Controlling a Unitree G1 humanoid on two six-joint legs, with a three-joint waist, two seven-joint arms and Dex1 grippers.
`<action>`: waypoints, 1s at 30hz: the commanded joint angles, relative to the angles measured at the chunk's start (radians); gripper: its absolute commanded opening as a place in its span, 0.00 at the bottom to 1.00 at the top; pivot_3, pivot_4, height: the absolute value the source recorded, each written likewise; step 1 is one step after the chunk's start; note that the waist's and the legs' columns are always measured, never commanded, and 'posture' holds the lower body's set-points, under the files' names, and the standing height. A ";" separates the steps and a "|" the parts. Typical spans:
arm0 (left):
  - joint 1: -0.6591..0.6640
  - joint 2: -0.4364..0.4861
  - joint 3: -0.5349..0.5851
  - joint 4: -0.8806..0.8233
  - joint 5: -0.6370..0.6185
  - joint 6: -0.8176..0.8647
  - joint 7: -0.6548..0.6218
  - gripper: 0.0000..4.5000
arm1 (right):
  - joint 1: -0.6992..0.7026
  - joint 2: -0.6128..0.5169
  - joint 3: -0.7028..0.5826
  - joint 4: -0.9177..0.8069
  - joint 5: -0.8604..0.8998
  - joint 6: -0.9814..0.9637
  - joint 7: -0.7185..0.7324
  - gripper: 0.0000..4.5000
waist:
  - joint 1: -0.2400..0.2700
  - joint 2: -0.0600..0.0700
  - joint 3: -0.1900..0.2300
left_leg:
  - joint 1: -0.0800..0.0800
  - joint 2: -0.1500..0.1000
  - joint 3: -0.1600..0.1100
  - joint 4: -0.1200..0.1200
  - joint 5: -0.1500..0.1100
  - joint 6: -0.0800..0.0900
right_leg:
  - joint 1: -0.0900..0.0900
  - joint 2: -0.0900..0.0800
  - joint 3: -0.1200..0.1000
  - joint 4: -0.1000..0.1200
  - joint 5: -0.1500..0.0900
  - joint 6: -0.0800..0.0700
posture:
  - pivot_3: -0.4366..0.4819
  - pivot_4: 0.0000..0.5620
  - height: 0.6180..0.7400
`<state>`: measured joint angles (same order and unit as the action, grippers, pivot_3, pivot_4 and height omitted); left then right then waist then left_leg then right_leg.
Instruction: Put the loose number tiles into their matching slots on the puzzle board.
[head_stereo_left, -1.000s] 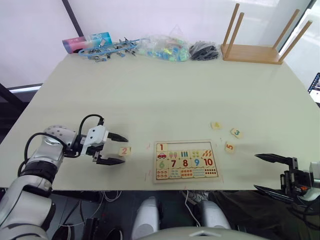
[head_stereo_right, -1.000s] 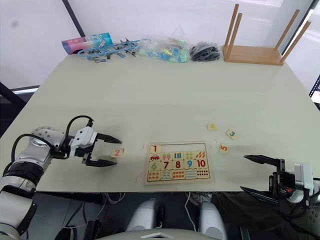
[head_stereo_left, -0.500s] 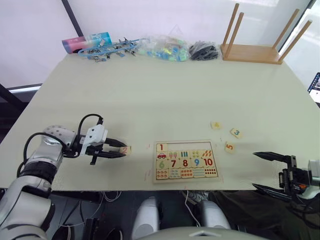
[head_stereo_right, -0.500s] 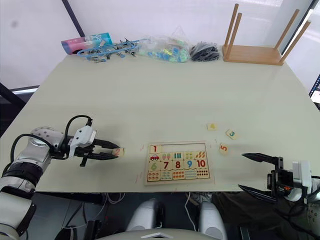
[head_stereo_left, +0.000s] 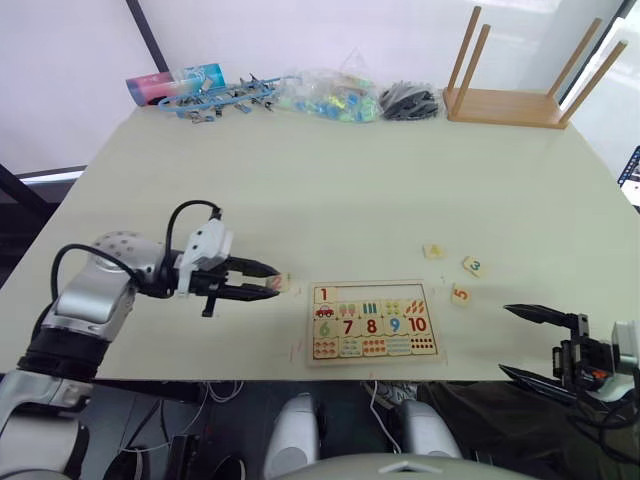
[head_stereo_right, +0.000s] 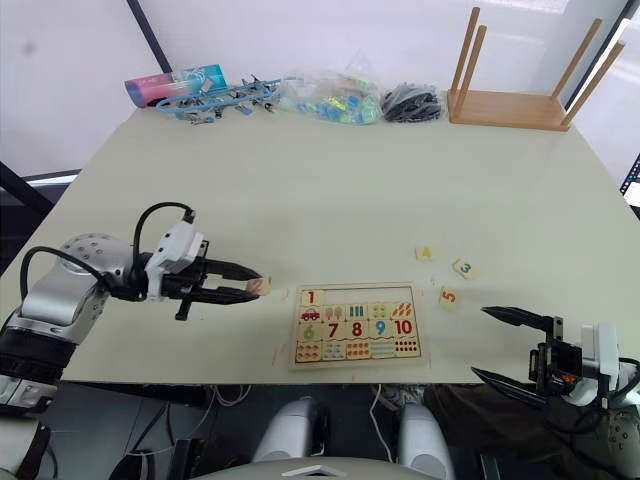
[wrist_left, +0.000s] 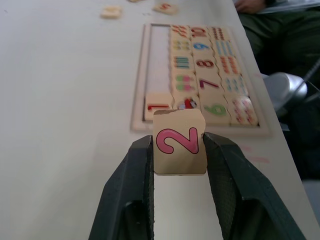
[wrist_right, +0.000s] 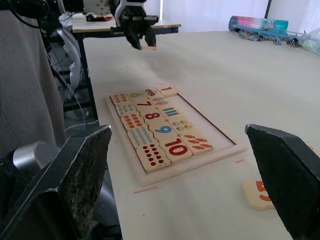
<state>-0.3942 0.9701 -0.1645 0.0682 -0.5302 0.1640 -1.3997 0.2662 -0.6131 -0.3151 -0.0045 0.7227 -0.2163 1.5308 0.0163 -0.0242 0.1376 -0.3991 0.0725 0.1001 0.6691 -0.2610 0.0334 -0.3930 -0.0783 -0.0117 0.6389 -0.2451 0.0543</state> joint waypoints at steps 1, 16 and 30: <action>-0.034 -0.034 0.005 -0.100 0.036 0.106 0.085 0.22 | 0.008 0.009 -0.036 -0.040 0.009 -0.009 -0.026 1.00 | -0.001 0.000 0.000 | 0.000 0.000 0.001 0.000 0.000 0.000 | 0.000 0.000 0.000 0.000 0.000 0.000 | 0.48 0.27 0.99; -0.184 -0.245 -0.190 -0.112 0.324 0.201 0.174 0.22 | 0.067 0.048 -0.049 -0.116 -0.003 -0.019 -0.105 1.00 | 0.000 -0.001 0.000 | 0.000 0.000 0.000 0.001 0.000 0.000 | 0.001 0.008 0.008 0.000 0.000 0.000 | 0.48 0.27 0.99; -0.230 -0.300 -0.278 -0.108 0.416 0.289 0.123 0.22 | 0.113 0.054 -0.059 -0.148 -0.004 -0.035 -0.131 1.00 | -0.001 -0.001 0.000 | 0.000 0.000 0.000 0.001 0.000 0.000 | 0.001 0.008 0.009 0.000 0.000 0.000 | 0.48 0.27 0.99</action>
<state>-0.6041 0.6782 -0.4403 -0.0078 -0.1174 0.4339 -1.2700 0.3698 -0.5598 -0.3360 -0.1263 0.7078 -0.2294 1.3980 0.0157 -0.0252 0.1378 -0.3995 0.0722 0.1003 0.6699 -0.2609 0.0333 -0.3918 -0.0701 -0.0028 0.6387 -0.2452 0.0540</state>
